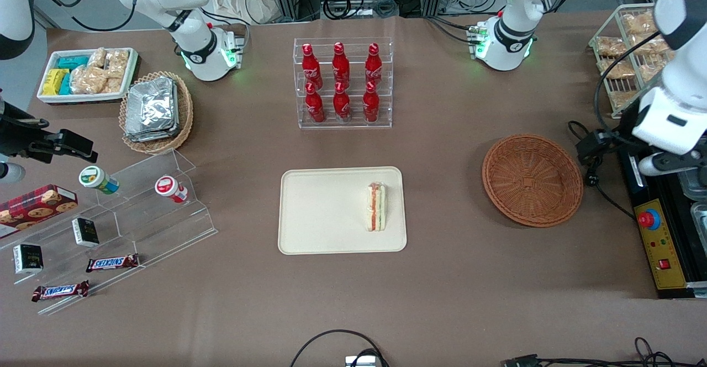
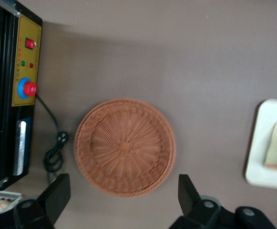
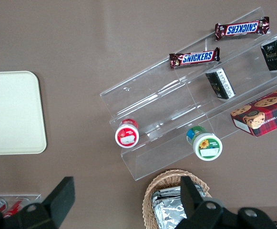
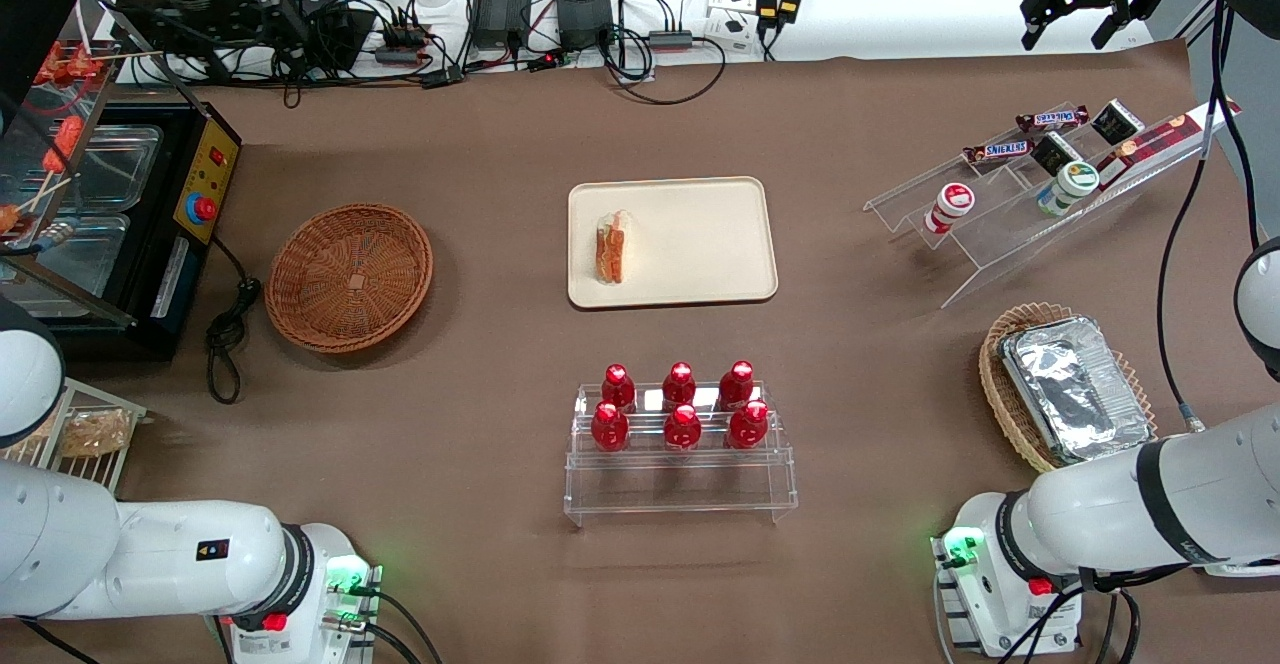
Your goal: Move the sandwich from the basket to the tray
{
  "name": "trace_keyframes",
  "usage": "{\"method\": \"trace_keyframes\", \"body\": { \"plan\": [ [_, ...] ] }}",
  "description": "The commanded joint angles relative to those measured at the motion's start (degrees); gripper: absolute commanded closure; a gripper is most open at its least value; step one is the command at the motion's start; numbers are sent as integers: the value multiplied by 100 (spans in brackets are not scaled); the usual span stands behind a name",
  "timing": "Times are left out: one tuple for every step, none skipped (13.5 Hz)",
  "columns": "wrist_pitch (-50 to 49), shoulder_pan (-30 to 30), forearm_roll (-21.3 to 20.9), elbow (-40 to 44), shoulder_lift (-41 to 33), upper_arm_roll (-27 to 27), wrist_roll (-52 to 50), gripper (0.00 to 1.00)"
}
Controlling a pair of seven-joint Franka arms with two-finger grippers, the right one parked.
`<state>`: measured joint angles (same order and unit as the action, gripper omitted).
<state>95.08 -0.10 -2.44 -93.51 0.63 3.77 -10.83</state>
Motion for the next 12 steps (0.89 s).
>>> {"method": "trace_keyframes", "body": {
  "plan": [
    [-418,-324,94,-132,-300,-455,589,0],
    [-568,-324,94,-106,-353,-464,686,0],
    [-639,-315,94,-27,-353,-456,670,0],
    [-718,-315,103,26,-362,-456,661,0],
    [-823,-298,103,61,-362,-456,670,0],
    [-876,-289,112,131,-353,-438,670,0],
    [-877,-280,112,140,-353,-429,670,0],
    [-877,-280,112,140,-336,-421,670,0],
    [-877,-289,112,140,-301,-421,670,0],
    [-885,-289,112,140,-283,-421,661,0],
    [-885,-297,112,140,-283,-421,652,0],
    [-894,-306,112,140,-274,-421,644,0]
  ]
}}
